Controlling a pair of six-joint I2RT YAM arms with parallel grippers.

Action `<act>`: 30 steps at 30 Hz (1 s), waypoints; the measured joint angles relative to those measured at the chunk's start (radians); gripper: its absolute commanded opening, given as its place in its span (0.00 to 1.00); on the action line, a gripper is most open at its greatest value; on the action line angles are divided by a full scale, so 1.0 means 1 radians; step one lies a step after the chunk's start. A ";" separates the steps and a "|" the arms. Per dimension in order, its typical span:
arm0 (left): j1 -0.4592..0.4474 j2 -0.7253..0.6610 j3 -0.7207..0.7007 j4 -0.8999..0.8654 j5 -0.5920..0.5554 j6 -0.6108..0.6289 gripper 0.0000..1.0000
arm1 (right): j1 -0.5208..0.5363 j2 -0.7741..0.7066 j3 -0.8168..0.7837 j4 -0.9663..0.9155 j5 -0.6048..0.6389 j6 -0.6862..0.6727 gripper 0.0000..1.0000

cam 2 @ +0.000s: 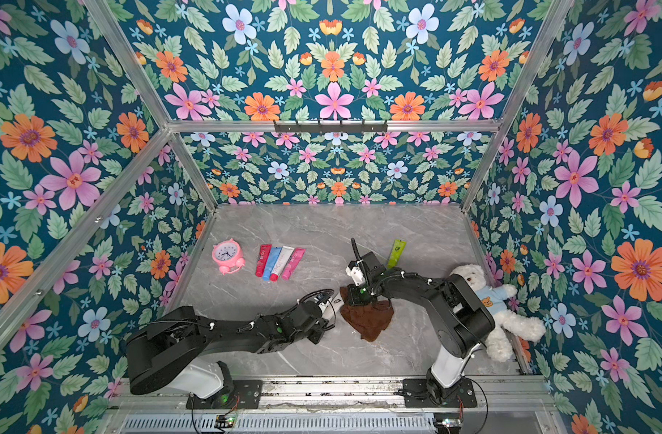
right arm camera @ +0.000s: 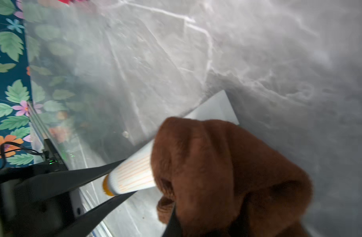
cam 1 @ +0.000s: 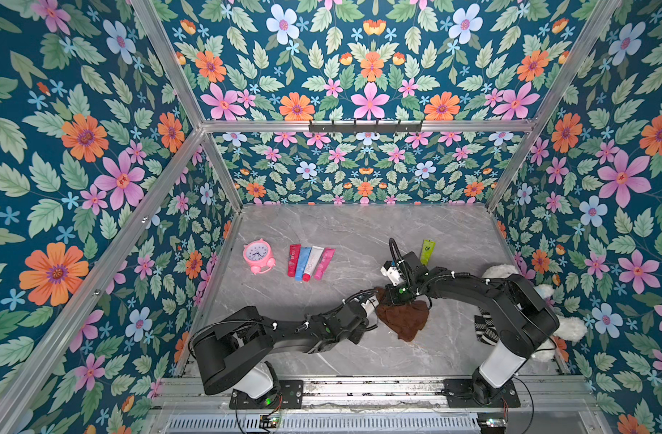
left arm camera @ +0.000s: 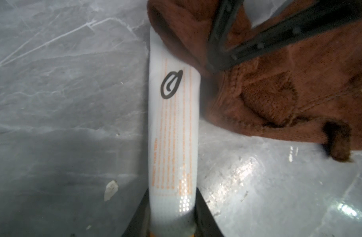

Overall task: Wipe the surface of the toothpaste tube
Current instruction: Wipe the dirt from the toothpaste tube.

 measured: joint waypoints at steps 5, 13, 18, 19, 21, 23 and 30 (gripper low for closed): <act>0.000 0.005 0.003 0.002 -0.001 0.000 0.20 | -0.001 0.013 -0.011 0.044 -0.012 0.001 0.00; 0.000 0.029 0.019 0.014 -0.008 0.002 0.15 | 0.074 -0.012 -0.066 0.110 -0.031 0.041 0.00; 0.001 0.027 0.016 0.018 -0.006 0.007 0.12 | 0.123 -0.043 -0.126 0.189 -0.077 0.103 0.00; 0.001 0.026 0.016 0.019 -0.005 0.008 0.12 | 0.120 -0.048 -0.132 0.197 -0.081 0.116 0.00; 0.001 0.026 0.014 0.024 0.001 0.011 0.12 | 0.090 -0.068 -0.137 0.196 -0.085 0.119 0.00; -0.001 0.024 0.012 0.028 0.011 0.011 0.11 | 0.040 -0.085 -0.128 0.198 -0.090 0.119 0.00; -0.031 0.050 0.033 0.033 0.013 0.030 0.11 | -0.038 -0.016 0.024 0.103 -0.050 0.037 0.00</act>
